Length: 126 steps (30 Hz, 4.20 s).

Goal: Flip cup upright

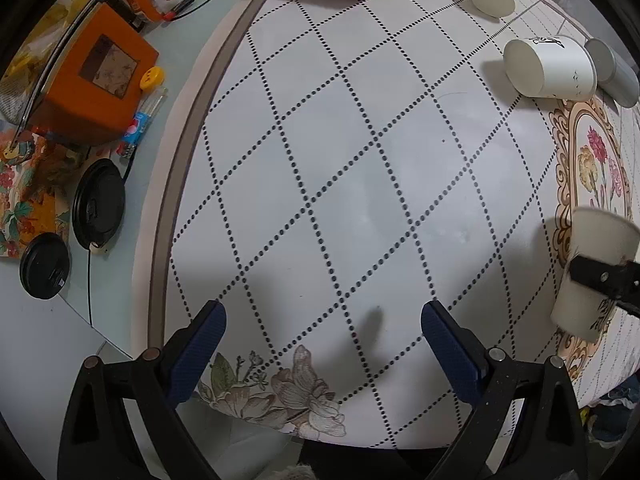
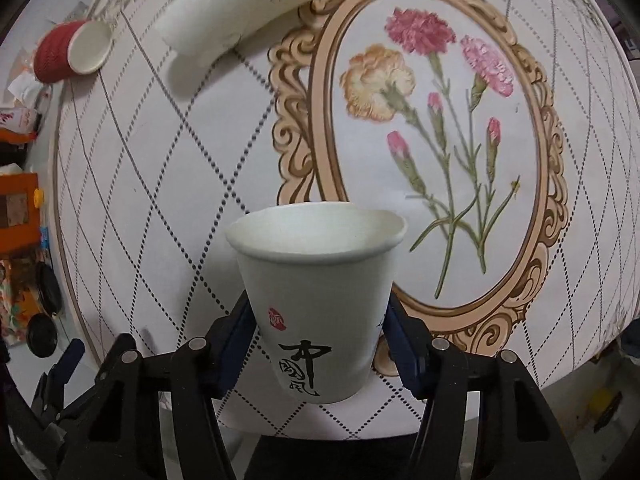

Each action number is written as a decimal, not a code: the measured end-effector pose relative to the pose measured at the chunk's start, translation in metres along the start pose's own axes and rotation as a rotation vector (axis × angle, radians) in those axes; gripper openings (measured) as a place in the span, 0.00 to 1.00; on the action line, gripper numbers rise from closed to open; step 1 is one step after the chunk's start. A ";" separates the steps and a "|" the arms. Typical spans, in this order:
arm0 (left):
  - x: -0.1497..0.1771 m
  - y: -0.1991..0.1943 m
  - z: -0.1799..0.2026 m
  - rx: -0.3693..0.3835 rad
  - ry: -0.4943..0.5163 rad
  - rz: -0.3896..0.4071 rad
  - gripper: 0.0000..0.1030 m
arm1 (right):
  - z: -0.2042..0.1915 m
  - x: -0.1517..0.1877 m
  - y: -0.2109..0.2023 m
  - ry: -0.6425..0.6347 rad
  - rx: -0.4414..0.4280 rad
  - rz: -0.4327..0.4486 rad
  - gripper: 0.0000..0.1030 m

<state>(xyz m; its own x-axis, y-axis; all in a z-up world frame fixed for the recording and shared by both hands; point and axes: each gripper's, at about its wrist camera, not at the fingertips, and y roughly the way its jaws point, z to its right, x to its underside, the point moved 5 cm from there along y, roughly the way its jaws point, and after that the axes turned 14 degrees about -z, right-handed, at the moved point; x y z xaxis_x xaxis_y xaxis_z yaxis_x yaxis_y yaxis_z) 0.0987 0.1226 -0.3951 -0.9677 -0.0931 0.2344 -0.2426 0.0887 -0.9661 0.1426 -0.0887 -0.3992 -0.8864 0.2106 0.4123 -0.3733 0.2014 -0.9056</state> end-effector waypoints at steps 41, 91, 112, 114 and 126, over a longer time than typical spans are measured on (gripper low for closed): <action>-0.027 -0.014 0.069 -0.017 0.118 0.071 0.97 | 0.035 0.023 -0.038 -0.059 0.118 0.664 0.79; 0.224 -0.295 0.044 0.057 0.078 0.677 0.97 | 0.098 0.344 -0.298 -0.067 0.195 0.883 1.00; 0.218 -0.288 0.043 0.051 0.081 0.672 1.00 | 0.098 0.336 -0.298 -0.064 0.198 0.872 1.00; 0.219 -0.287 0.043 0.054 0.082 0.672 1.00 | 0.098 0.335 -0.296 -0.064 0.197 0.871 1.00; 0.221 -0.281 0.046 0.067 0.075 0.658 1.00 | 0.095 0.333 -0.290 -0.079 0.193 0.854 1.00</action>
<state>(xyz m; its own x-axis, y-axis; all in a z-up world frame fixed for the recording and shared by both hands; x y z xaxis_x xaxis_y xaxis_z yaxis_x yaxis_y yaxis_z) -0.0435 0.0317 -0.0765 -0.9152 0.0290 -0.4019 0.4029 0.0417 -0.9143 -0.0706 -0.1677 -0.0086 -0.8976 0.1469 -0.4156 0.3928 -0.1613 -0.9054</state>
